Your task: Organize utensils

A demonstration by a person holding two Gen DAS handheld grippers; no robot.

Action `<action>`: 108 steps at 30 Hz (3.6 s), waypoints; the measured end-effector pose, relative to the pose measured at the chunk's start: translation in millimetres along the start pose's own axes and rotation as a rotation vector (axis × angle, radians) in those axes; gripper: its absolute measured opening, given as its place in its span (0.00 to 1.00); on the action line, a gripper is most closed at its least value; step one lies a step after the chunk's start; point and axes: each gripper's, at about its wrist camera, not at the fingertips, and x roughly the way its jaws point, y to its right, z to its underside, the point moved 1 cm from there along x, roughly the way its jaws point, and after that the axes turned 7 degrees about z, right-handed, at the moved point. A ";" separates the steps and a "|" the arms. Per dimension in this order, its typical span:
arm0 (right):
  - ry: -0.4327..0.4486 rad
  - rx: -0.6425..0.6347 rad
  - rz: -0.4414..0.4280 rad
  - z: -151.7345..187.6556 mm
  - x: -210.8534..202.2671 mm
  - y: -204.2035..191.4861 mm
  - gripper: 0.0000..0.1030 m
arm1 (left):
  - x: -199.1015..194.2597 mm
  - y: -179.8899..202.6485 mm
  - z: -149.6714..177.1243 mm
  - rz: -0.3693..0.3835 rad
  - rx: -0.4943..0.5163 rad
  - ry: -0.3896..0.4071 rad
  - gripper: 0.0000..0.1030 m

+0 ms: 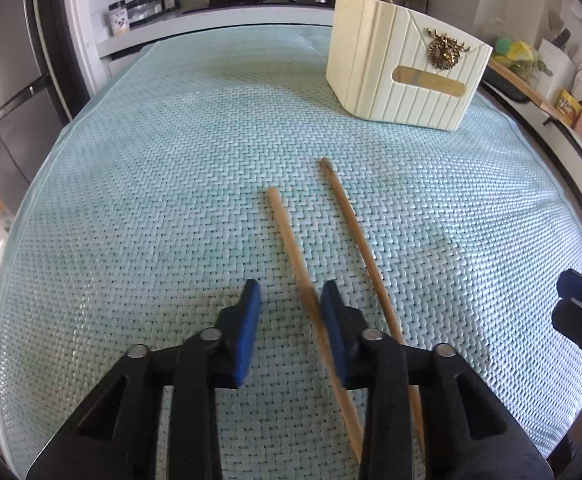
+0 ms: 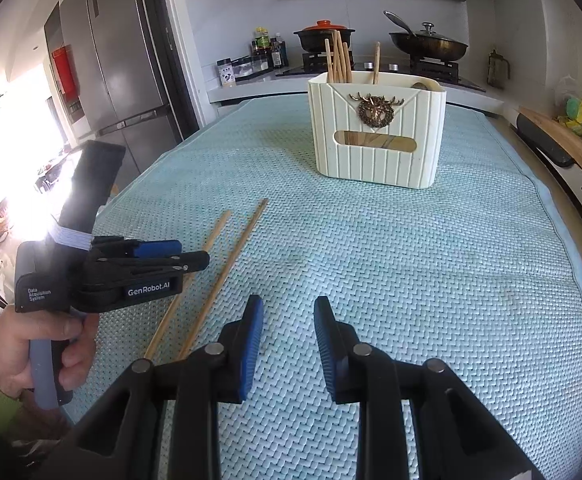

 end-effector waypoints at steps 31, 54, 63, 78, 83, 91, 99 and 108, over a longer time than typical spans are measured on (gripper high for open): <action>-0.109 -0.064 -0.005 -58.7 58.0 -26.3 0.00 | -50.4 -14.8 6.5 0.116 -0.111 0.079 0.05; -0.128 -0.156 0.016 -47.5 69.7 -46.5 0.00 | -58.7 -28.1 17.5 0.078 -0.162 0.083 0.05; -0.130 -0.175 0.012 -23.8 21.2 0.5 0.09 | -53.6 -12.0 18.3 0.100 -0.144 0.077 0.05; -0.193 -0.414 -0.111 -41.4 103.5 -82.1 0.06 | -67.3 -27.1 26.4 0.048 -0.175 0.072 0.05; -0.157 -0.307 -0.080 -45.7 69.2 -46.2 0.05 | -60.4 -16.6 23.8 0.076 -0.158 0.060 0.05; -0.162 -0.090 0.100 -23.3 4.9 59.9 0.05 | -43.1 16.6 21.4 0.133 -0.099 0.031 0.05; -0.212 0.010 0.160 19.0 15.8 103.2 0.07 | -13.2 30.3 27.1 0.093 -0.032 -0.035 0.15; -0.225 -0.051 0.130 2.2 33.0 103.9 0.29 | -16.9 19.8 22.7 0.107 -0.032 -0.056 0.55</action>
